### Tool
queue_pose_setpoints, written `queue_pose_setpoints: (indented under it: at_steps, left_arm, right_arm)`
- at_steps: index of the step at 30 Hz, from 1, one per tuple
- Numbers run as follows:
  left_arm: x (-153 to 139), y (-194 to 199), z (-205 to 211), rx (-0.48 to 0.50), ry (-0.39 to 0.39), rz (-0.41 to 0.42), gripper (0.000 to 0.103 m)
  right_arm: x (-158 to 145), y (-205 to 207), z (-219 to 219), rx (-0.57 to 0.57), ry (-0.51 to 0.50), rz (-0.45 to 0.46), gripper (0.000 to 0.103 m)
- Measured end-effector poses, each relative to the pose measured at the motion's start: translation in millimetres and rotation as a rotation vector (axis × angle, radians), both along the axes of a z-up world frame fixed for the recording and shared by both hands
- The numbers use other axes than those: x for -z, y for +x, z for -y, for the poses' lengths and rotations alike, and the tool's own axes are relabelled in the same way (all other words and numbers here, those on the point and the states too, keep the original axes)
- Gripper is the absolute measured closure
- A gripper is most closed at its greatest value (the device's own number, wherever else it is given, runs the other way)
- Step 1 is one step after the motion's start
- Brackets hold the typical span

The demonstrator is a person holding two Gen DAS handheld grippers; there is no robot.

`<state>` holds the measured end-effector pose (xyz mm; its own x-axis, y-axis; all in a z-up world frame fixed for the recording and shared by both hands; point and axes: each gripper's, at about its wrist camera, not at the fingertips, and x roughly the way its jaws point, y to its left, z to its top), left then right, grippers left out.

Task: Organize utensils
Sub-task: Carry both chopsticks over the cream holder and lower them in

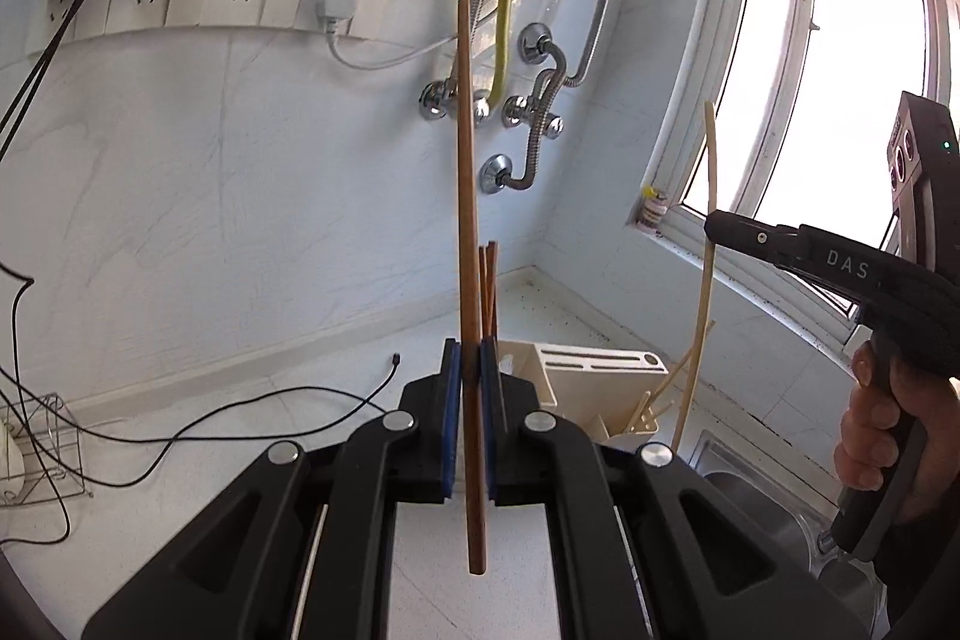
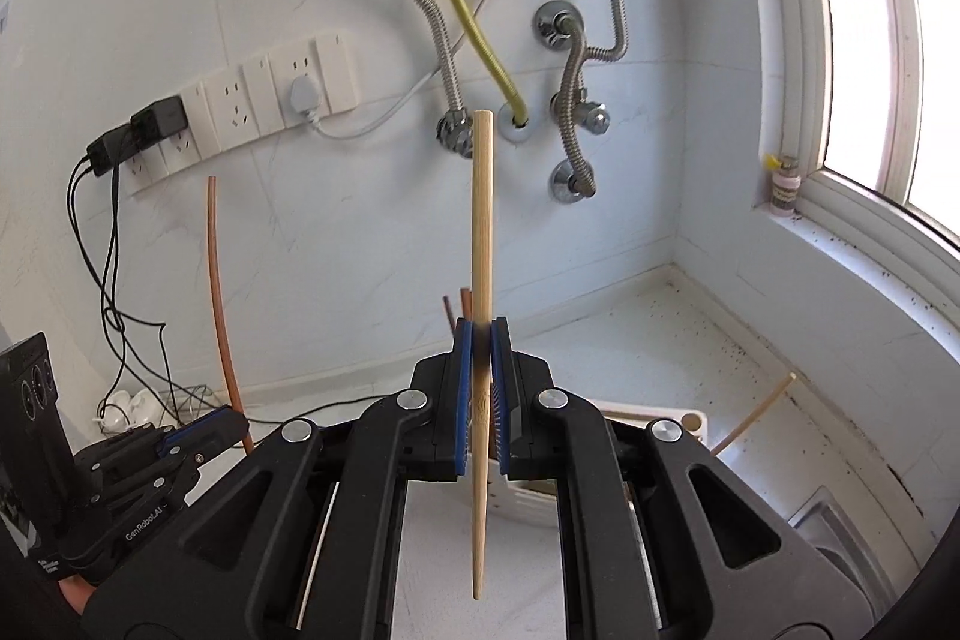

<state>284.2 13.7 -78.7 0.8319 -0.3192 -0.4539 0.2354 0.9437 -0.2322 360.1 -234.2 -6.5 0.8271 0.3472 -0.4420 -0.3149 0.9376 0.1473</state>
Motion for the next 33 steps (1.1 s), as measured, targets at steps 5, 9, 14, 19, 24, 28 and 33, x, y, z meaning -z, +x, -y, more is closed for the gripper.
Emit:
queue_pose_setpoints:
  at_steps: [5,9,14,19,24,28,33]
  left_arm:
    - [-21,21,11,0.037,-0.029,0.089,0.097]
    - [-29,38,23,0.074,-0.046,0.137,0.097]
    - [-25,56,42,0.135,-0.07,0.184,0.097]
    - [-10,74,53,0.164,-0.086,0.183,0.097]
    - [5,97,54,0.16,-0.102,0.171,0.097]
    - [15,110,54,0.16,-0.091,0.183,0.097]
    - [31,123,56,0.169,-0.071,0.176,0.097]
  right_arm:
    - [-13,13,25,0.064,0.007,0.042,0.097]
    - [-12,24,42,0.114,0.004,0.053,0.097]
    - [-3,36,59,0.17,-0.007,0.076,0.097]
    - [14,45,77,0.228,-0.006,0.084,0.097]
    - [30,52,84,0.256,-0.022,0.102,0.097]
    - [41,60,88,0.259,-0.012,0.104,0.097]
    - [52,68,94,0.275,0.005,0.087,0.097]
